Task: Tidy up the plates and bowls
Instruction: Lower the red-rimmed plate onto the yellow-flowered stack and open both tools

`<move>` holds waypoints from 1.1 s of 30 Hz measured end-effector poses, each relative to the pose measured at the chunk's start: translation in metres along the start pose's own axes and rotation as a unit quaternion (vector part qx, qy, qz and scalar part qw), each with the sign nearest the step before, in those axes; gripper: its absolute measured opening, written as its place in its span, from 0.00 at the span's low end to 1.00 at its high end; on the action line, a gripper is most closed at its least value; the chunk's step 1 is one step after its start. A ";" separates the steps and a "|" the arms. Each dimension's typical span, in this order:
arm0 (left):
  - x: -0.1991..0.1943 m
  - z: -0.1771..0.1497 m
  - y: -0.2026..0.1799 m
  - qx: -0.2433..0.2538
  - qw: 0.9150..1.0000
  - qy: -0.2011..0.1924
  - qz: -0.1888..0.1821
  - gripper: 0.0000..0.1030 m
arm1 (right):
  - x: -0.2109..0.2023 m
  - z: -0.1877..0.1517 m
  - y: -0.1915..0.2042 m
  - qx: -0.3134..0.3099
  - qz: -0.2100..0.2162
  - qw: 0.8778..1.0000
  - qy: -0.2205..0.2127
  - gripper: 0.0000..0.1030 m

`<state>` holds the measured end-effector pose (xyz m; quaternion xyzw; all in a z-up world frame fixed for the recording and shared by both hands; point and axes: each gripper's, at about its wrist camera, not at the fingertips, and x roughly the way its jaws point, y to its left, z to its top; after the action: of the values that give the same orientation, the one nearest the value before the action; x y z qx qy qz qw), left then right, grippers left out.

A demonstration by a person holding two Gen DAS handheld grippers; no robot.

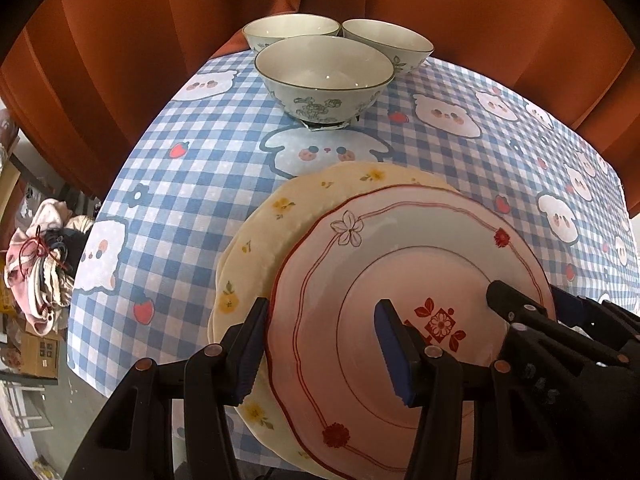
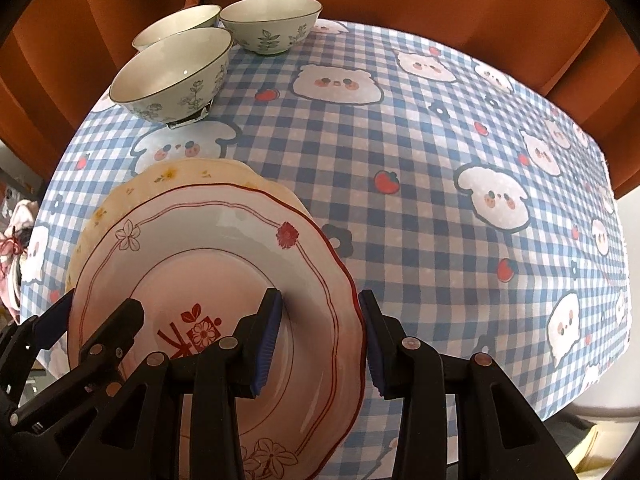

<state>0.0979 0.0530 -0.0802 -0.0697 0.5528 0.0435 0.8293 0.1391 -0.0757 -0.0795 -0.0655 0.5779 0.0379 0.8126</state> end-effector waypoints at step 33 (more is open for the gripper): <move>0.003 0.001 0.003 0.032 0.998 -0.021 0.042 0.67 | -0.008 0.000 0.015 -0.005 0.014 1.000 -0.013 0.31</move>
<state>0.0997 0.0558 -0.0832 -0.0190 0.5387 0.0618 0.8400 0.1344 -0.0608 -0.0727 -0.0607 0.5684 0.0533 0.8188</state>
